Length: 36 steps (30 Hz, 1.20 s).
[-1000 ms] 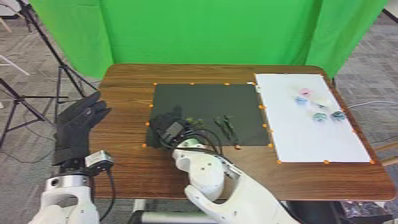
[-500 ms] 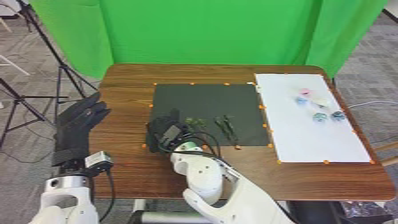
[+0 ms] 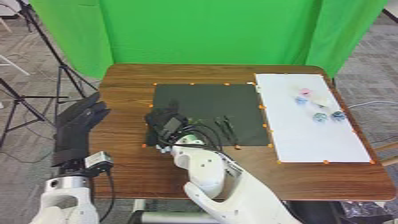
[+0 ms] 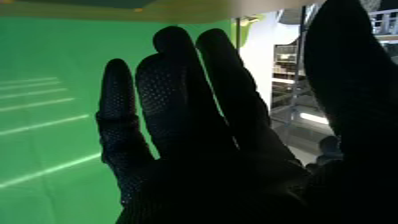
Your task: Arrange flowers
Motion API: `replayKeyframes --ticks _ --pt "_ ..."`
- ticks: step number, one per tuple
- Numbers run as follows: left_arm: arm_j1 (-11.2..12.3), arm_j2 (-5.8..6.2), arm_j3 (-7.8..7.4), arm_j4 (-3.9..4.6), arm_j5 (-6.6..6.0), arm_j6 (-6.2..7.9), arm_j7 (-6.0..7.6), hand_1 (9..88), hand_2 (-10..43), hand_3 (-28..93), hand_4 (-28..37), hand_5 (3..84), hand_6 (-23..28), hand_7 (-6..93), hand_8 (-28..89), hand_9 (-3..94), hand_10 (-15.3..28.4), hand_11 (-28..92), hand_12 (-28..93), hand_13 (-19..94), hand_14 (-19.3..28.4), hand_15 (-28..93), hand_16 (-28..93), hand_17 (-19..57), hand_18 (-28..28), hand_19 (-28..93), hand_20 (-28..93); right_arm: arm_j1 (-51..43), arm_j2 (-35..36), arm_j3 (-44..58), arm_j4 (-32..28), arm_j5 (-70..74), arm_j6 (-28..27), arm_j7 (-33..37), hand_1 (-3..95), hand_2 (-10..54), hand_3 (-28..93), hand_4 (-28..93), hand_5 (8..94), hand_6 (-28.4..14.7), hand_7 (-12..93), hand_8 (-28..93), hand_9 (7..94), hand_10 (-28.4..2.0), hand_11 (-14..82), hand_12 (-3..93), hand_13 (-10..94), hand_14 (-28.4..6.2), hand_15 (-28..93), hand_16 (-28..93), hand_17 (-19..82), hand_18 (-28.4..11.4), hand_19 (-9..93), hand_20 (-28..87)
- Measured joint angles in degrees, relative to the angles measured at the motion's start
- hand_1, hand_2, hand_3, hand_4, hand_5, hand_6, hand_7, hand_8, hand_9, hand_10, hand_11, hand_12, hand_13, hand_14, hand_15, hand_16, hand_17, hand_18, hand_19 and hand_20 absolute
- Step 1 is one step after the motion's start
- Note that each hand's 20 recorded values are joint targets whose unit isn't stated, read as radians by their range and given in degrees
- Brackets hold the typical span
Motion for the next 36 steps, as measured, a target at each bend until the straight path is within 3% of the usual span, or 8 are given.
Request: replayKeyframes --ticks 4,6,8,11,15,24,32,36 --pt "3.51 -0.01 -3.47 -1.96 -0.47 0.90 0.49 27.2 1.3 82 -17.0 43.0 12.4 16.2 -10 34.8 20.7 42 7 25 27.8 67 -18 -8.2 23.0 57 17 -1.39 0.59 0.00 -4.79 -0.62 -3.48 -0.55 27.1 -6.4 77 -25 57.9 -8.1 26 -11 56.1 -22.5 39.0 20.7 51 -20.2 86 23 10 -28.4 65 37" --pt "5.80 -0.01 -5.24 -3.03 -0.91 2.06 1.30 27.1 1.3 82 -17.2 43.0 12.3 16.3 -10 34.9 20.7 42 7 25 27.8 67 -18 -8.2 23.0 57 17 -1.69 1.29 -0.35 -7.09 0.85 -4.71 -0.87 26.6 -5.5 77 -25 58.7 -7.9 26 -11 57.7 -22.0 39.0 21.0 52 -20.2 86 23 10 -28.4 65 37" --pt "7.64 0.01 -6.07 -3.54 -1.26 3.30 2.21 27.0 1.4 82 -17.3 43.0 12.3 16.2 -10 34.9 20.7 42 7 25 27.8 67 -18 -8.3 23.1 56 17 -2.66 1.57 0.61 -8.79 1.38 -5.89 -3.01 26.3 -4.9 76 -25 60.5 -7.4 27 -11 59.0 -21.6 38.9 20.9 52 -20.2 85 23 10 -28.4 65 37" --pt "8.79 0.02 -5.99 -3.56 -1.55 4.27 2.88 26.9 1.5 82 -17.4 43.0 12.3 16.3 -10 34.9 20.7 42 7 25 27.8 67 -18 -8.3 23.1 56 17 -5.23 1.40 3.46 -10.28 1.20 -8.34 -8.66 25.6 -4.3 76 -25 61.9 -6.6 29 -11 59.5 -21.5 38.7 21.0 52 -20.2 85 24 10 -28.4 65 37" --pt "8.66 0.00 -5.33 -3.50 -1.65 4.38 3.01 26.9 1.7 82 -17.5 42.9 12.3 16.3 -10 34.8 20.7 42 7 25 27.9 68 -18 -8.3 23.1 56 17 -9.33 0.47 6.73 -10.82 -2.18 -10.92 -14.53 24.8 -2.8 76 -25 67.7 -4.8 33 -12 62.3 -21.3 37.7 21.4 52 -20.3 84 25 10 -28.4 64 37" --pt "9.34 -0.50 -5.76 -3.90 -1.65 4.41 3.15 26.6 1.9 82 -17.8 42.9 12.3 16.3 -10 34.9 20.7 42 7 26 27.8 68 -18 -8.2 23.1 56 17 -12.09 1.54 6.79 -10.98 -4.45 -12.18 -14.57 24.3 -1.8 75 -25 71.6 -3.7 35 -13 63.6 -21.0 37.6 21.4 52 -20.5 84 25 9 -28.4 64 37" --pt "9.50 -0.73 -5.41 -3.97 -1.75 4.44 3.39 26.5 2.0 82 -17.8 42.9 12.3 16.2 -11 34.9 20.7 42 8 26 27.9 68 -18 -8.2 23.1 56 17 -11.91 2.03 7.15 -9.86 -4.58 -11.86 -14.80 23.7 -0.6 75 -25 70.5 -4.6 24 -12 63.0 -21.2 38.0 22.1 52 -20.9 84 26 9 -28.4 64 37" --pt "9.31 -0.73 -5.13 -3.96 -1.86 4.52 3.41 26.5 2.1 82 -17.9 42.9 12.3 16.3 -11 34.9 20.7 42 7 25 27.9 68 -18 -8.3 23.1 56 17 -12.51 1.13 8.36 -9.33 -4.64 -11.47 -15.80 23.7 -0.6 75 -25 70.5 -4.6 23 -12 62.9 -21.1 38.3 22.2 52 -20.8 84 26 9 -28.4 64 37"
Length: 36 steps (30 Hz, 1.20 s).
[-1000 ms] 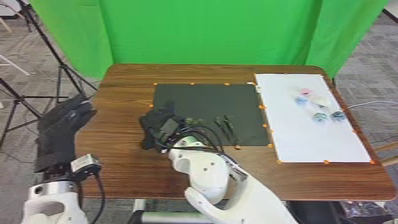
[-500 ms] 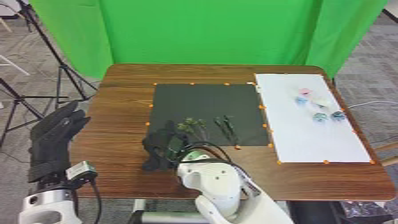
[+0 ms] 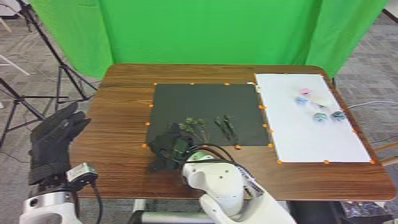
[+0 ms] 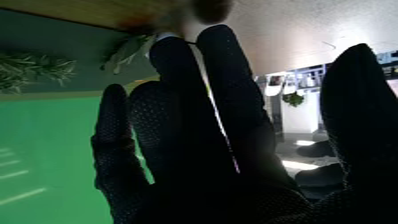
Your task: Arrange flowers
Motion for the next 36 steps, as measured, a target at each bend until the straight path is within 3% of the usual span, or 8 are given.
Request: replayKeyframes --ticks 8,19,25,31,36 --pt "-0.22 0.00 0.19 0.06 -0.05 -0.07 0.17 26.5 2.2 82 -17.7 42.9 12.2 16.4 -11 34.9 20.7 42 7 26 27.9 68 -18 -8.2 23.1 56 18 2.77 0.89 -4.19 1.75 -0.01 2.07 4.78 23.5 -0.4 75 -25 69.8 -6.1 20 -12 62.1 -21.1 39.8 22.5 52 -20.9 85 26 9 -28.4 65 37" --pt "-1.89 0.09 1.39 0.68 -0.05 -0.07 0.22 26.5 2.3 82 -17.7 42.9 12.3 16.3 -11 34.9 20.7 42 7 26 27.9 68 -18 -8.2 23.1 56 18 4.50 -0.92 -2.37 5.06 -0.01 2.76 5.03 23.4 -0.2 75 -25 69.4 -6.7 20 -11 61.8 -21.0 41.1 22.4 52 -20.8 85 26 9 -28.4 65 37" --pt "-2.00 0.43 1.72 0.66 -0.31 0.23 0.37 26.6 2.3 82 -17.5 43.0 12.3 16.3 -11 34.9 20.8 42 8 26 27.9 68 -18 -8.2 23.1 56 18 5.14 -0.61 -3.03 4.18 0.14 3.08 5.53 23.8 -1.3 76 -25 67.9 -4.0 24 -12 61.5 -20.7 42.6 22.9 52 -20.8 85 26 10 -28.4 65 37" --pt "-0.09 0.64 0.15 -0.15 -0.82 0.84 1.05 26.6 2.3 82 -17.5 42.9 12.3 16.3 -10 34.9 20.7 42 8 26 27.9 68 -18 -8.2 23.1 56 18 4.51 1.85 -3.93 -2.14 3.55 5.49 5.02 24.3 -2.3 77 -24 66.6 -3.8 25 -12 60.1 -21.1 42.6 23.0 51 -21.4 85 26 10 -28.4 64 38" --pt "2.29 0.50 -0.96 -0.63 -1.05 1.29 1.84 26.6 2.3 82 -17.6 43.0 12.3 16.3 -11 34.9 20.7 42 8 26 27.9 68 -18 -8.2 23.1 56 18 9.53 7.23 -9.08 -4.47 15.08 11.40 11.54 25.1 -2.8 79 -24 62.8 -4.9 25 -13 58.5 -21.5 38.3 21.4 49 -21.5 83 25 8 -28.4 63 37"
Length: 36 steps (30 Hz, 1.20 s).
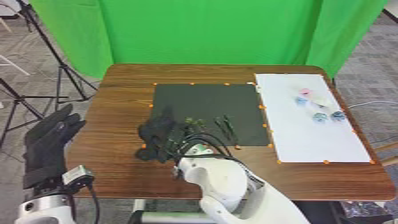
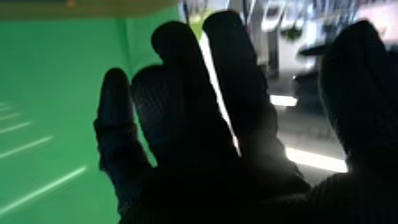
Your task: Arrange flowers
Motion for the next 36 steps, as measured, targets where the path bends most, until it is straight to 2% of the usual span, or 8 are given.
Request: replayKeyframes --ticks 3,6,11,19,30,36 --pt "0.76 -0.04 -0.19 -0.03 -0.22 0.31 0.60 26.7 2.2 82 -17.8 42.9 12.3 16.3 -11 34.9 20.7 42 8 25 27.8 68 -18 -8.2 23.1 56 18 4.37 3.78 -1.24 -0.32 3.62 1.46 4.15 25.2 -3.0 79 -24 60.7 -5.5 24 -12 57.7 -21.7 36.1 20.9 48 -21.7 82 24 7 -28.4 63 37" --pt "1.32 -0.11 -0.57 -0.09 -0.38 0.46 1.04 26.6 2.2 82 -18.1 42.9 12.2 16.3 -11 34.9 20.7 42 8 25 27.8 68 -18 -8.2 23.0 56 18 8.22 7.73 -0.35 -0.33 5.09 1.44 6.60 26.2 -3.4 81 -24 55.1 -6.7 22 -12 55.1 -21.5 31.7 19.5 46 -22.0 80 22 7 -28.4 63 36" --pt "1.56 -0.16 -0.73 -0.11 -0.41 0.60 1.44 26.5 2.2 81 -18.3 42.8 12.2 16.3 -10 34.9 20.7 42 7 25 27.8 68 -18 -8.2 23.0 56 18 11.34 13.30 5.71 0.48 10.11 1.39 9.18 27.1 -3.9 82 -25 52.7 -7.4 21 -11 54.1 -21.5 30.2 19.5 46 -21.9 80 21 6 -28.4 63 35" --pt "1.24 0.08 0.19 -0.09 -0.98 0.78 2.20 26.5 2.0 81 -18.4 42.8 12.3 16.3 -11 34.8 20.7 42 8 25 27.8 68 -18 -8.2 23.1 56 18 11.80 21.47 10.96 3.23 13.73 2.19 18.35 27.4 -4.1 82 -25 51.3 -8.2 19 -11 53.0 -22.2 29.7 19.5 46 -21.9 80 20 7 -28.4 65 34" --pt "0.38 0.72 1.26 -0.03 -1.39 0.83 2.63 26.6 2.1 81 -18.5 42.8 12.3 16.2 -11 34.8 20.7 41 8 25 27.8 68 -18 -8.2 23.1 56 18 10.94 26.31 15.90 11.13 18.47 1.66 25.85 27.9 -4.7 83 -25 49.6 -8.8 19 -10 50.4 -23.0 29.5 19.4 46 -21.5 81 19 7 -28.4 67 33" --pt "0.30 1.29 1.58 -0.04 -1.97 1.14 3.24 26.6 2.2 81 -18.4 42.8 12.2 16.2 -10 34.8 20.7 42 7 25 27.8 68 -18 -8.2 23.1 57 18 9.93 27.74 18.88 13.38 19.57 -0.86 28.42 28.0 -4.8 83 -25 49.5 -9.0 19 -10 50.1 -23.7 29.2 19.3 47 -21.5 82 20 8 -28.4 69 34"
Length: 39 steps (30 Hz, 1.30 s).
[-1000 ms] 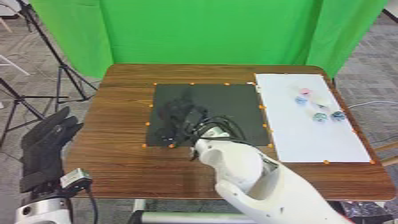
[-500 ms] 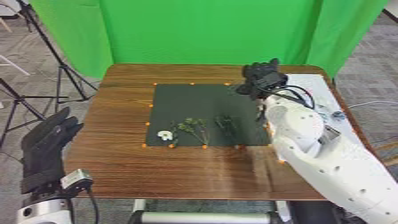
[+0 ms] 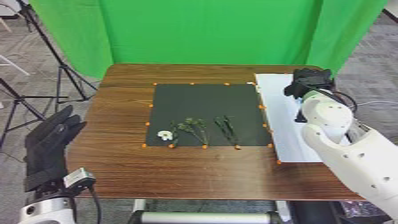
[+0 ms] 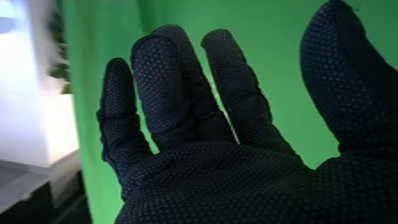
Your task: Arrange flowers
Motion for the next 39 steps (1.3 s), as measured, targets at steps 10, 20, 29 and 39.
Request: replayKeyframes --ticks 10,20,29,39 --pt "0.04 0.59 0.46 -0.05 -0.82 0.69 0.58 26.6 2.3 81 -18.3 42.8 12.3 16.2 -10 34.8 20.7 41 7 25 27.9 68 -18 -8.2 23.1 57 18 -3.24 -0.68 4.90 0.96 1.79 -8.40 3.88 29.1 -5.7 83 -25 50.6 -9.6 18 -10 51.4 -24.5 28.5 19.2 49 -21.1 84 21 10 -28.4 71 35" --pt "0.05 0.56 0.46 -0.07 -0.84 0.68 0.57 26.7 2.3 81 -18.3 42.8 12.3 16.2 -10 34.8 20.7 42 7 25 27.8 68 -18 -8.2 23.2 57 18 -3.65 -0.88 4.69 2.49 2.85 -11.18 6.61 31.3 -6.9 83 -25 52.0 -10.1 18 -10 52.1 -25.1 28.1 19.2 51 -21.1 85 22 12 -28.4 72 37" --pt "0.04 0.33 0.43 -0.07 -0.76 0.65 0.51 26.8 2.3 81 -18.2 42.8 12.3 16.2 -11 34.8 20.7 42 7 26 27.9 68 -18 -8.2 23.2 57 18 -3.69 -0.91 4.41 3.03 3.35 -13.00 8.21 33.1 -7.5 82 -25 53.4 -10.0 17 -9 54.5 -24.7 28.6 19.0 52 -21.1 86 23 14 -28.4 73 39" --pt "0.03 0.15 0.48 -0.08 -0.80 0.65 0.51 26.8 2.4 82 -18.0 42.8 12.3 16.4 -11 34.7 20.7 42 7 25 27.9 68 -18 -8.1 23.2 57 18 -3.80 -0.84 3.92 3.56 4.07 -13.24 9.32 35.4 -7.6 81 -25 55.8 -9.0 19 -10 59.5 -23.3 30.1 18.8 57 -19.3 87 24 16 -28.4 74 40"
